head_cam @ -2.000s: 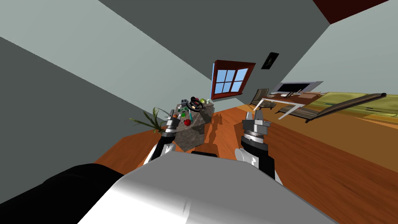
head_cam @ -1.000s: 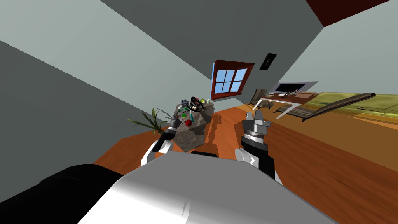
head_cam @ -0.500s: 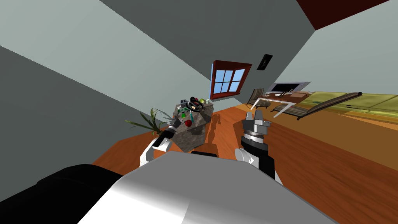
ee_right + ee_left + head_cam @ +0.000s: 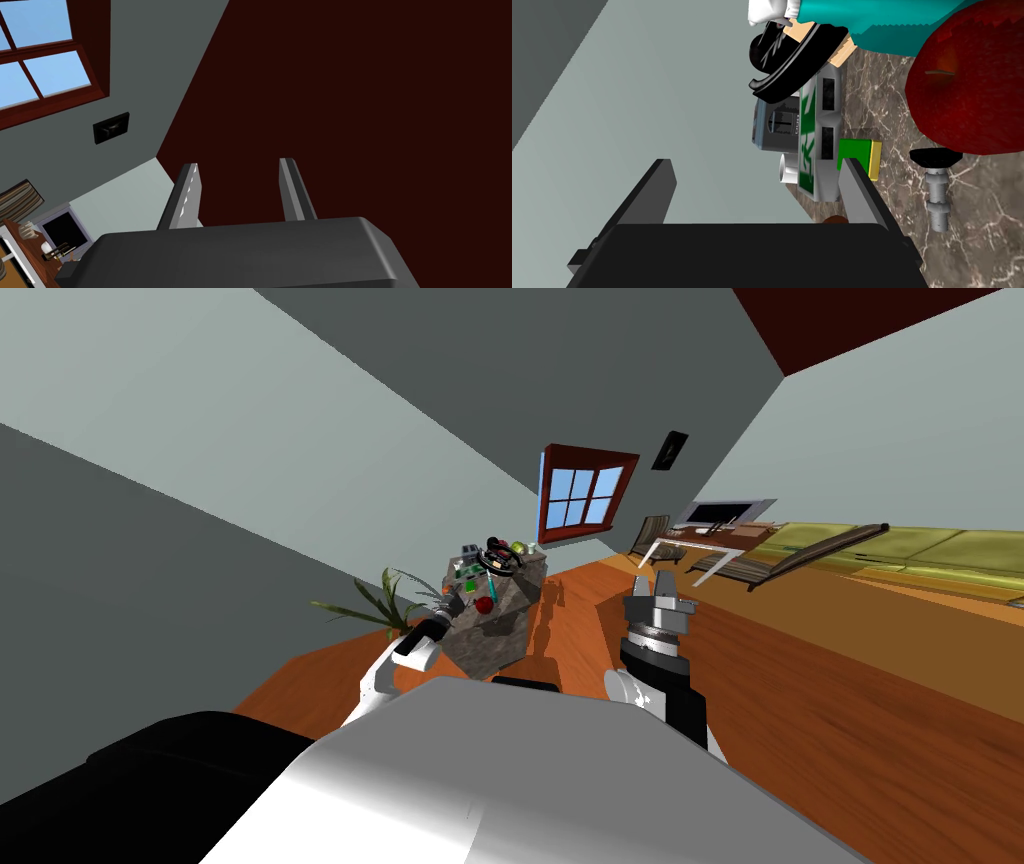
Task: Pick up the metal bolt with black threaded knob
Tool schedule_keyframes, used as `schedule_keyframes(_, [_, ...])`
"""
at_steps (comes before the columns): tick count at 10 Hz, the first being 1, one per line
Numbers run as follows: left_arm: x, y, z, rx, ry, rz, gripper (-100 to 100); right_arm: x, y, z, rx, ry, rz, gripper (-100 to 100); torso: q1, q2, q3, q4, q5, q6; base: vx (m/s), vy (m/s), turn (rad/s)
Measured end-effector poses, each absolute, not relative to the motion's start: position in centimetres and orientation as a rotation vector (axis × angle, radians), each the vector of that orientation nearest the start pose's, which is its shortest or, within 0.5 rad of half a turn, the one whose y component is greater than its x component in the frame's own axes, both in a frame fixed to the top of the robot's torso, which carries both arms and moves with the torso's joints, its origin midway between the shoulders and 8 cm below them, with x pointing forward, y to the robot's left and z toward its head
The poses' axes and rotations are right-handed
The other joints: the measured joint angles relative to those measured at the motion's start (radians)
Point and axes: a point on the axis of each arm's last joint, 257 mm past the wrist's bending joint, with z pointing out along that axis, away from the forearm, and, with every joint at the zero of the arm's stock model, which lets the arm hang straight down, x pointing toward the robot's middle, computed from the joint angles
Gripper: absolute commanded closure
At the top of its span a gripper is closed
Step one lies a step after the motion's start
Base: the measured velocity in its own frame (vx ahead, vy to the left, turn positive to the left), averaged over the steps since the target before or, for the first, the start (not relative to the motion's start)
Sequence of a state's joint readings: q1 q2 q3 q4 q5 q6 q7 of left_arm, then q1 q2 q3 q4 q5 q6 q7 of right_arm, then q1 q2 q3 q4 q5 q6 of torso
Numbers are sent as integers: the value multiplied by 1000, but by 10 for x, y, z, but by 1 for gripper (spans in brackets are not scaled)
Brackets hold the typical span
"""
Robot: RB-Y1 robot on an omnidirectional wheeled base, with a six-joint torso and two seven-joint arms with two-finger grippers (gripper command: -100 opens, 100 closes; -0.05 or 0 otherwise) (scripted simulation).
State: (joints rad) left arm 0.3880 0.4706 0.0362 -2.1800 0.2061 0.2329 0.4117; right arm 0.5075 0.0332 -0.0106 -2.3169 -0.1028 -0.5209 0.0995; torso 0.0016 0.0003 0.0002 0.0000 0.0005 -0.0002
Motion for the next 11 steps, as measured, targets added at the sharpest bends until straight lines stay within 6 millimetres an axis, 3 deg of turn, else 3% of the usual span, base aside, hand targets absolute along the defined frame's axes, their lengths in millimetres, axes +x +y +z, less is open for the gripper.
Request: schedule_keyframes(11, [443,369,-223,-1714,1286,-1154,-100,328,-298,42,667,509,1268,0,0,-1,0,0,0,0,-5,19,-68])
